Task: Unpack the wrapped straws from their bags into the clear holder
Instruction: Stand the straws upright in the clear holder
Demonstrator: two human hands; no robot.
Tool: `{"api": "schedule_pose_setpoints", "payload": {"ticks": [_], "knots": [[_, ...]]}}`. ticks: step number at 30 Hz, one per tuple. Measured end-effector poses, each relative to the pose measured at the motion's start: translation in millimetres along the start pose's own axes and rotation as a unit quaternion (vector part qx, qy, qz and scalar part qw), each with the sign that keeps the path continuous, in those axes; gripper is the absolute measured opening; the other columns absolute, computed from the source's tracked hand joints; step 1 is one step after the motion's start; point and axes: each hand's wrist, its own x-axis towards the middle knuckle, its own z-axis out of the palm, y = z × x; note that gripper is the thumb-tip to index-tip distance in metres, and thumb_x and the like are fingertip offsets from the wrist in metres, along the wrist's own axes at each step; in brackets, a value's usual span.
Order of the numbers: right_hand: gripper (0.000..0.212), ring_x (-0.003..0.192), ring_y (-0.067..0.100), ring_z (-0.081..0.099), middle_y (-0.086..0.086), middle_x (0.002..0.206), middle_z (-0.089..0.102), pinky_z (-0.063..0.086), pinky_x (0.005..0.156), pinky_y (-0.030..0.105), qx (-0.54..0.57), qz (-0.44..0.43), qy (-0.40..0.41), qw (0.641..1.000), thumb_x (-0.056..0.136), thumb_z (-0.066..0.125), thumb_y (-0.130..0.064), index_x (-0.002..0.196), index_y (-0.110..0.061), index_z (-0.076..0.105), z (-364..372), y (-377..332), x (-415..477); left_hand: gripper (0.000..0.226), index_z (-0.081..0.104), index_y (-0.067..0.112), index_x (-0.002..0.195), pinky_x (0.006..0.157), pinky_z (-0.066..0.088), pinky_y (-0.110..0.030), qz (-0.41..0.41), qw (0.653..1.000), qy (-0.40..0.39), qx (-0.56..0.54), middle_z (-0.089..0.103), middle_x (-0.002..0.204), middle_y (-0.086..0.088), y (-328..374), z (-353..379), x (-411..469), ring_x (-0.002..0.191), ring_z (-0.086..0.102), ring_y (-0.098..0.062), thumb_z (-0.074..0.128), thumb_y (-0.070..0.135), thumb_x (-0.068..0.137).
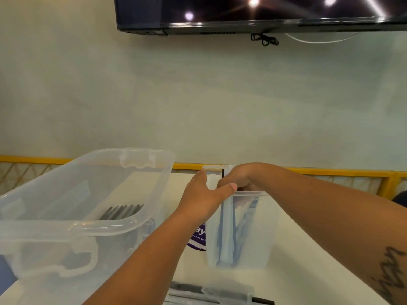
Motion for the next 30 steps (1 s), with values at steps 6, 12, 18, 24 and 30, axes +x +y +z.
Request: {"api": "schedule_pose_setpoints", "payload": {"ticks": [6,12,18,24,30], "knots": [[0.045,0.125,0.031,0.048,0.013,0.137,0.047,0.038,0.106,0.039,-0.095,-0.007,0.075,0.993,0.096,0.048,-0.031,0.131,-0.002,0.047,0,2,-1,0.091,0.007,0.023,0.15,0.111,0.024,-0.033,0.0,1.0,0.0,-0.009,0.014,0.158,0.004,0,0,0,0.144,0.018,-0.019,0.06,0.053,0.082],[0.019,0.097,0.024,0.061,0.008,0.091,0.063,0.046,0.085,0.03,-0.094,-0.02,0.105,0.99,0.088,0.06,-0.021,0.083,-0.003,0.06,-6,9,-2,0.09,0.007,0.025,0.15,0.113,0.025,-0.038,0.007,1.0,0.014,0.01,0.014,0.158,0.003,-1,1,-5,0.144,0.018,-0.021,0.055,0.058,0.082],[0.026,0.073,0.019,0.061,0.007,0.083,0.065,0.046,0.066,0.027,-0.139,-0.091,0.219,0.962,0.085,0.064,-0.031,0.087,-0.005,0.064,-14,15,-40,0.09,0.004,0.025,0.15,0.117,0.018,-0.039,0.049,0.998,0.03,0.001,0.011,0.158,0.006,-7,-3,-22,0.145,0.011,-0.018,0.055,0.057,0.083],[0.025,0.097,0.014,0.058,0.001,0.106,0.065,0.043,0.083,0.022,0.02,-0.255,0.374,0.891,0.087,0.06,-0.018,0.11,-0.012,0.066,5,40,-100,0.084,0.013,0.026,0.149,0.116,0.02,-0.035,0.09,0.993,0.077,0.024,0.017,0.156,0.006,-4,-2,-55,0.144,0.014,-0.015,0.061,0.047,0.084],[0.016,0.085,0.007,0.056,-0.008,0.09,0.062,0.041,0.073,0.006,0.196,-0.28,0.393,0.854,0.084,0.061,-0.01,0.094,-0.021,0.066,59,83,-133,0.051,0.047,0.026,0.131,0.109,0.025,-0.026,0.14,0.981,0.088,0.104,0.031,0.146,0.005,-9,16,-97,0.137,0.025,-0.014,0.065,0.034,0.083]]}}
